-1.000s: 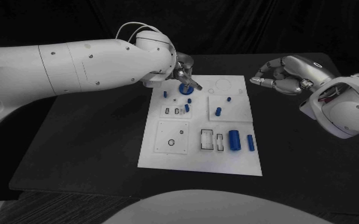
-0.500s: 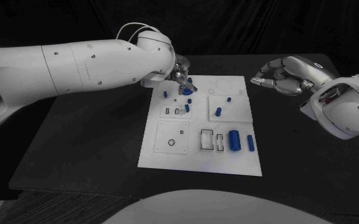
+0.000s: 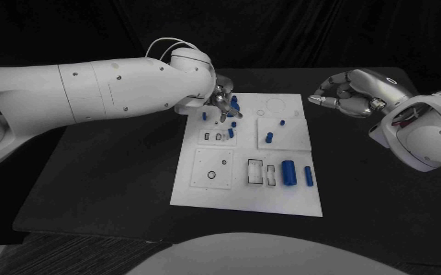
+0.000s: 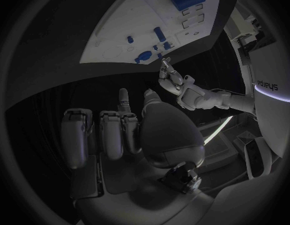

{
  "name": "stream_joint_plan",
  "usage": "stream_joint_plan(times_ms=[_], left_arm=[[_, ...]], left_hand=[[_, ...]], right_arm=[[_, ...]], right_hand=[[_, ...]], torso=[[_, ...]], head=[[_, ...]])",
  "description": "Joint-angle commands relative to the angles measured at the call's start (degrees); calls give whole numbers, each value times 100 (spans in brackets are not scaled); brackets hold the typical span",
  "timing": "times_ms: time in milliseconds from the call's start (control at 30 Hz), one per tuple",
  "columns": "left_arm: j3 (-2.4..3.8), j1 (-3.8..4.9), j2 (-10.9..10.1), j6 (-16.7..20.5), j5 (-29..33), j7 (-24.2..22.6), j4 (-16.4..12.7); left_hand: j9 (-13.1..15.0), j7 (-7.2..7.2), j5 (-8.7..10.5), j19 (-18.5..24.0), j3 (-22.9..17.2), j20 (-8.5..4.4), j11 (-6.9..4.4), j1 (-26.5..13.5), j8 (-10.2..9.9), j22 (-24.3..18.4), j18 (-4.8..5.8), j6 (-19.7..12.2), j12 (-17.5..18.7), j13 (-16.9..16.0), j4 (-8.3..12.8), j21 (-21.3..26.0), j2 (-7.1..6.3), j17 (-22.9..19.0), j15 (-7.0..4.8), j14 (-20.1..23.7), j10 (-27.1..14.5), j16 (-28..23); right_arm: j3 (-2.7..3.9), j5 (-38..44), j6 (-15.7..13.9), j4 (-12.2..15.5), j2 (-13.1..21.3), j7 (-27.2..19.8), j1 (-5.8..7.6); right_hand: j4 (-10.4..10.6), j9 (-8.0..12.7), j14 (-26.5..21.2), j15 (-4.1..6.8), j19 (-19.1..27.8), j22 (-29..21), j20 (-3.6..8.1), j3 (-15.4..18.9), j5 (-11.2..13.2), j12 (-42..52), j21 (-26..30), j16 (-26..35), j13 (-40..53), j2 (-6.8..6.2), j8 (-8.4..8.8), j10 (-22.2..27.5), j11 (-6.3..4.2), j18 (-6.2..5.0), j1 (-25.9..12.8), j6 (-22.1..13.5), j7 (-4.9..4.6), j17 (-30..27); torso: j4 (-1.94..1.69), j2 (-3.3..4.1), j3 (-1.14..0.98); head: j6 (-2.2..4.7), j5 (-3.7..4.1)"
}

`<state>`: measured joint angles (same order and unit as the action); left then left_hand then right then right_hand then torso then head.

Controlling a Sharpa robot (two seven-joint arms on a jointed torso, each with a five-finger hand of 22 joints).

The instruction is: Assemble the parts on the task board

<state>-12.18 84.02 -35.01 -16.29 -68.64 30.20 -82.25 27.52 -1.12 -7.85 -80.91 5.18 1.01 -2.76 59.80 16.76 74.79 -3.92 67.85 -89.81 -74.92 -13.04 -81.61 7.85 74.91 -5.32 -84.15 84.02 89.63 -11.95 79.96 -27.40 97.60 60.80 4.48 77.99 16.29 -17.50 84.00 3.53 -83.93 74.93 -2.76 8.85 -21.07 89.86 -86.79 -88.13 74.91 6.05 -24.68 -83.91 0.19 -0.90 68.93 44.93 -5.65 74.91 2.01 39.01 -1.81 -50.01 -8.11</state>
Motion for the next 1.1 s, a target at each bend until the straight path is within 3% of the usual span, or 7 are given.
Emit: stream_joint_plan(times_ms=[33, 167, 333, 500, 867, 1100], left_arm=[[5, -30, -9, 54, -2, -50, -26], [5, -67, -9, 68, -2, -66, -38], [4, -116, 12, 71, -2, -84, -27], [4, -163, 31, 43, -2, -81, 6], [4, -245, 38, -87, -2, -70, 29], [4, -293, 60, -131, -2, -81, 54]], left_hand=[[36, 11, 21, 12, -24, -20, -12, -7, 4, -9, 14, -16, -19, -1508, -13, 42, 7, 1509, -35, -585, 598, 37], [145, 3, 193, 18, -3, -16, -6, -95, -16, -10, 12, -52, -19, -1508, -62, 57, -15, 1509, -30, -585, 598, 37], [183, 0, 251, 30, 6, -14, -3, -127, -23, -26, 8, -59, -19, -1508, -81, 72, -18, 1509, -28, -585, 598, 37], [189, 0, 252, 34, 2, -14, -3, -122, -26, -32, 6, -64, -19, -1508, -77, 77, -18, 1509, -28, -585, 598, 37], [247, -4, 203, 75, -40, -9, 3, -68, -49, -89, -9, -91, -19, -1508, -26, 123, -14, 1509, -22, -585, 598, 37], [287, -10, 154, 95, -74, -3, 9, -32, -75, -110, -14, -118, -19, -1508, 13, 148, -12, 1509, -16, -585, 598, 37]], right_arm=[[4, 8, 20, -4, 0, 108, -17], [4, 8, 27, -15, -10, 111, -26], [4, 8, 33, -26, -19, 112, -31], [4, 8, 36, -28, -19, 113, -33], [4, 8, 36, -31, -27, 119, -34], [4, 8, 33, -42, -34, 117, -34]], right_hand=[[17, 10, 503, -40, -426, 1379, -44, 37, -25, 14, 20, 38, 1509, 18, -25, -609, 44, -8, 29, 45, 15, 1037], [22, 11, 504, -40, -425, 1378, -44, 41, -28, 14, 23, 37, 1509, 24, -26, -609, 45, -9, 24, 48, 15, 1040], [23, 11, 501, -41, -421, 1375, -44, 42, -29, 14, 30, 43, 1509, 27, -26, -609, 45, -11, 23, 49, 15, 1029], [23, 11, 501, -41, -419, 1373, -44, 43, -31, 14, 34, 43, 1509, 29, -26, -609, 46, -12, 23, 50, 15, 1028], [26, 12, 498, -42, -413, 1369, -44, 50, -35, 14, 45, 49, 1509, 33, -27, -609, 47, -15, 19, 55, 16, 1015], [29, 12, 496, -42, -406, 1364, -44, 57, -36, 14, 59, 55, 1509, 36, -28, -609, 48, -19, 13, 59, 16, 1004]], torso=[[3, -6, 2], [13, -7, 8], [8, -10, 6], [-4, -14, 8], [23, -20, 6], [16, -23, 0]], head=[[1, -7], [1, 7], [1, 9], [1, 28], [1, 15], [1, 19]])
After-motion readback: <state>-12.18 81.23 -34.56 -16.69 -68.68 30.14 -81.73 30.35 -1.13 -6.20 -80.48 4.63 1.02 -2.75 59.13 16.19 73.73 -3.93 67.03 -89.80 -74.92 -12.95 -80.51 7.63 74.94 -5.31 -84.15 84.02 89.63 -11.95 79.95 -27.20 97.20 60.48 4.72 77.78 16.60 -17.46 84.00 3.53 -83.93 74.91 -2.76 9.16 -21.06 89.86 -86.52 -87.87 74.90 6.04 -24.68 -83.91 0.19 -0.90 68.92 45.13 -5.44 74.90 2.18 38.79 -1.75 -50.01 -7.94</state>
